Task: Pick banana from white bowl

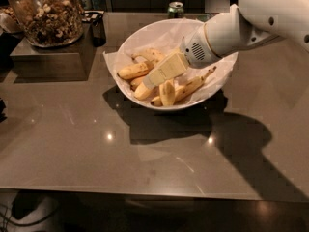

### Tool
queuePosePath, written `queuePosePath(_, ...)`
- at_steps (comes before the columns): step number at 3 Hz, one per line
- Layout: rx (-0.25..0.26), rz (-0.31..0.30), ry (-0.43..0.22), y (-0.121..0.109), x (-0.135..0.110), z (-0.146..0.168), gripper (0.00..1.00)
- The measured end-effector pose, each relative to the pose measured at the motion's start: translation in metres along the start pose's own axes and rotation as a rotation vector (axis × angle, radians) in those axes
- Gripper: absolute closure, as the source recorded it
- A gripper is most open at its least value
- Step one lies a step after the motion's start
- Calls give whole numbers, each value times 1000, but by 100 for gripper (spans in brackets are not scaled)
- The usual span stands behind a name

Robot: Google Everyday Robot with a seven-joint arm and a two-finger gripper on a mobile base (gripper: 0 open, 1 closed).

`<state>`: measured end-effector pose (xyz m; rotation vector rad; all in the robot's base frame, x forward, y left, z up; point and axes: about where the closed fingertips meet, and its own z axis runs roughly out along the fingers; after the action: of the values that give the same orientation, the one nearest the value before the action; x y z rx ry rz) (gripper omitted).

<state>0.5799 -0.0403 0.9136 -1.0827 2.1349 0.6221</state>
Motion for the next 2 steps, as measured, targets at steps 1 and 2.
queuePosePath(1, 9, 26, 9, -3, 6, 5, 0)
queuePosePath(2, 9, 26, 9, -3, 6, 5, 19)
